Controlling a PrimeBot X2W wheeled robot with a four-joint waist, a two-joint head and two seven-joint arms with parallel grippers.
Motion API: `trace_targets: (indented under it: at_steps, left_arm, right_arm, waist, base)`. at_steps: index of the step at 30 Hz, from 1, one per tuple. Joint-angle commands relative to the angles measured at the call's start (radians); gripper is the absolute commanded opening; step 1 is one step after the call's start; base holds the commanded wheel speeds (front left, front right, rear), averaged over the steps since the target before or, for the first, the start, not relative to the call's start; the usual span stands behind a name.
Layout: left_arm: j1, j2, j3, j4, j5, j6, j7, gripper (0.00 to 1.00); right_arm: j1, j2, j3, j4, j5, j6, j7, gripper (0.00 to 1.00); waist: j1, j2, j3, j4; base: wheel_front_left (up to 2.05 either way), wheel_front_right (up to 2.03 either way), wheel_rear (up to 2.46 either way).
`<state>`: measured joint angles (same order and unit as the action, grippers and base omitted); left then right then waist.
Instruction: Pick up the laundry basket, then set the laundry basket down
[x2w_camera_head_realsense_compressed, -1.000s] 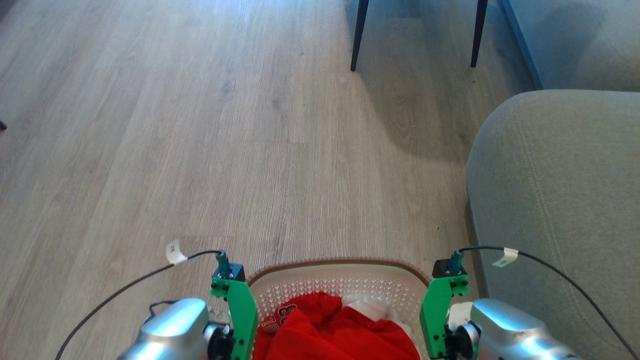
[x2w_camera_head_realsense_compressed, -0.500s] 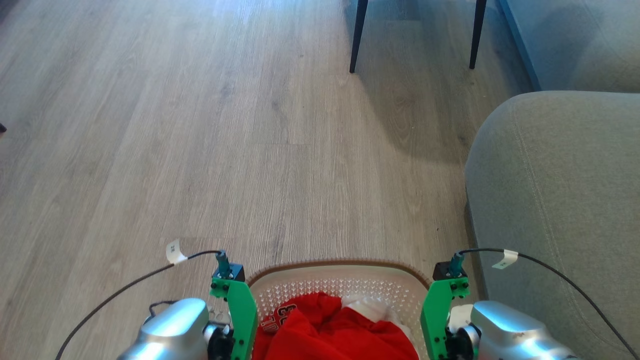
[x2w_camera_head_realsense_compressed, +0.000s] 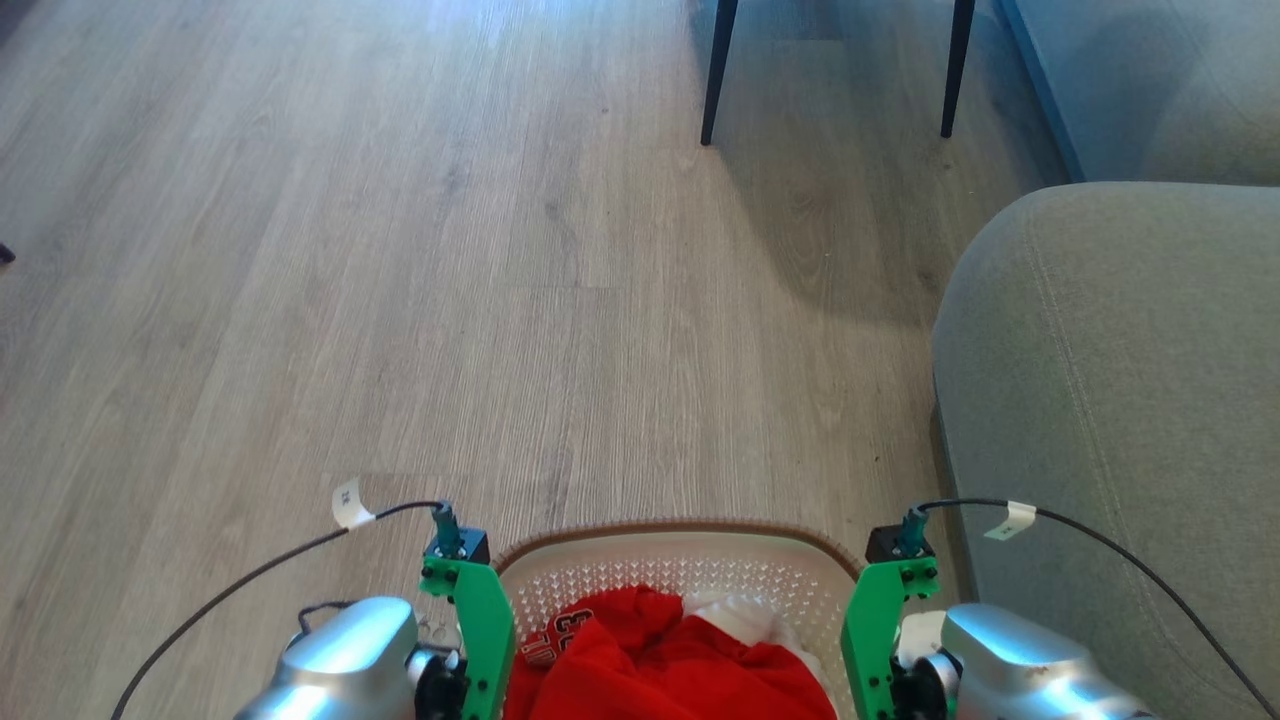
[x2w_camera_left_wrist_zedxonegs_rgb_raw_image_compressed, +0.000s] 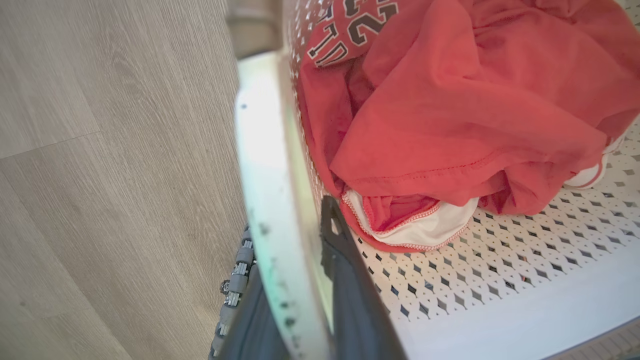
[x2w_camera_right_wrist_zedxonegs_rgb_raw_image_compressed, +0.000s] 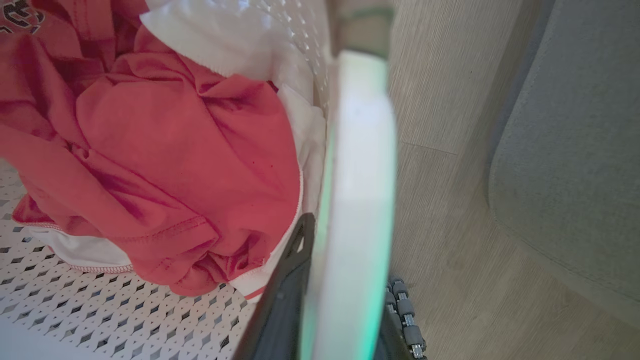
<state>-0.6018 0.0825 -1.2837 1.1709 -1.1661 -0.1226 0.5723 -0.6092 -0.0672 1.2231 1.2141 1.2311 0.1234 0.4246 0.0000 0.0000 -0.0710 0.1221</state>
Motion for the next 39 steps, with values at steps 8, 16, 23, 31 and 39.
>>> trace_targets:
  at_steps: [8, 16, 23, 31, 39]
  left_arm:
    - [-0.053, -0.005, 0.003, -0.017, 0.012, -0.008, 0.009, 0.00]
    - [-0.053, -0.006, 0.003, -0.022, 0.012, -0.008, 0.010, 0.00]
    - [-0.047, -0.004, 0.003, -0.026, 0.012, -0.008, 0.010, 0.00]
    - [-0.051, -0.010, 0.003, -0.026, 0.019, -0.008, -0.018, 0.00]
    - [-0.071, -0.021, 0.003, -0.003, 0.034, -0.008, -0.112, 0.00]
  right_arm:
    - [-0.042, 0.017, 0.009, -0.028, 0.017, 0.007, -0.016, 0.00]
    - [-0.048, 0.017, 0.015, -0.023, 0.028, 0.007, -0.022, 0.00]
    - [-0.049, 0.017, 0.020, -0.021, 0.035, 0.007, -0.024, 0.00]
    - [-0.053, 0.017, 0.026, -0.016, 0.032, 0.007, -0.045, 0.00]
    - [-0.080, 0.017, 0.031, 0.000, 0.018, 0.007, -0.099, 0.00]
  waist:
    - [0.0000, 0.0000, 0.001, -0.001]
    - [0.0000, 0.0000, 0.006, 0.001]
    - [0.0000, 0.0000, 0.016, 0.001]
    - [0.0000, 0.0000, 0.046, -0.001]
    - [0.0000, 0.0000, 0.139, -0.008]
  base:
    - [0.00, 0.00, 0.00]
    - [0.00, 0.00, 0.00]
    - [0.00, 0.00, 0.00]
    - [0.00, 0.00, 0.00]
    - [0.00, 0.00, 0.00]
